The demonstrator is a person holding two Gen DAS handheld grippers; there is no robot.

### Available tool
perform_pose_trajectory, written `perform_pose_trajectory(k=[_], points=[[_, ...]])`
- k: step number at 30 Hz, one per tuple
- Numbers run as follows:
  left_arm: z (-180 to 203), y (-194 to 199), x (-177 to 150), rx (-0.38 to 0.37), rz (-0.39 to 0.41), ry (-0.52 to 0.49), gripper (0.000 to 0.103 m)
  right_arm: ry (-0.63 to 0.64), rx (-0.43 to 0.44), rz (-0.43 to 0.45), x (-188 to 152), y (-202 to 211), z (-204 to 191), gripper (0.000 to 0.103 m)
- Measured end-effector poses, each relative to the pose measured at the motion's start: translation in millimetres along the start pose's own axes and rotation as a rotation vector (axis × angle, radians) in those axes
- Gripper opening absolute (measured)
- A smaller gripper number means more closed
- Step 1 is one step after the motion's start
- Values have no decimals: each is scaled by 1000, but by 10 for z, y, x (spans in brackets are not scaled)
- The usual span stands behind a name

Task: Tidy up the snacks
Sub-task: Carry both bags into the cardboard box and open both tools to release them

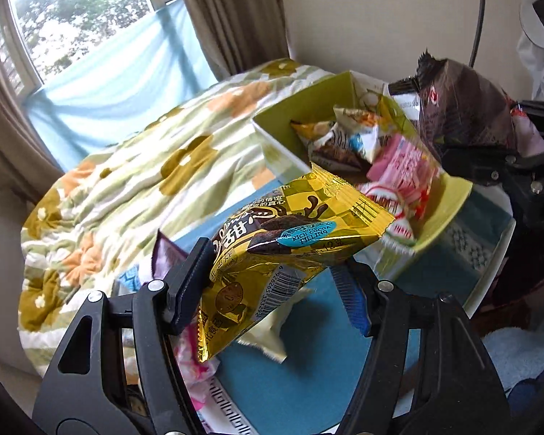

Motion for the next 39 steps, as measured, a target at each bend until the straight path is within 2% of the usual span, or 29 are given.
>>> perform_pose_trajectory(k=[5,9,16,19,20,21,22,23,29,39], points=[[446,-310,460,-30,-13,56,62,3,3,6,68,-51,538,59],[701,-659,739,-45,-57,127,62,-14,24,8,96,-123,945,59],[829,-1246,911,-56,-193,309,63,-43,78,-17,115,-352,1431,59],[838,-1403,903,-38,-228,358,68,-55,108,-25,136,-448,1550,59],[829,-1427,890,-40,-238,370,76,-55,116,-28,141,-481,1571,59],[825,-1436,889,-42,-242,380,82,-54,123,-31,145,-513,1590,59],[816,-1420,887,-42,-237,386,95,-53,132,-37,147,-549,1615,59],[810,-1382,892,-43,-223,389,101,-53,140,-43,150,-583,1628,59],[731,-1129,834,-37,-191,375,102,-68,169,-67,163,-731,1645,59],[382,-812,619,-25,-168,476,102,-30,196,-79,443,-903,1460,60]])
Point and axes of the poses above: each gripper's, at about its wrist camera, not at the fingertips, and y roughly against the way its jaws point, z to its right, x to its top, the point moved 6 cm from there along -y, roughly the way its jaws point, and after that the axes turned 14 degrees about y, right-handed, at the moved point
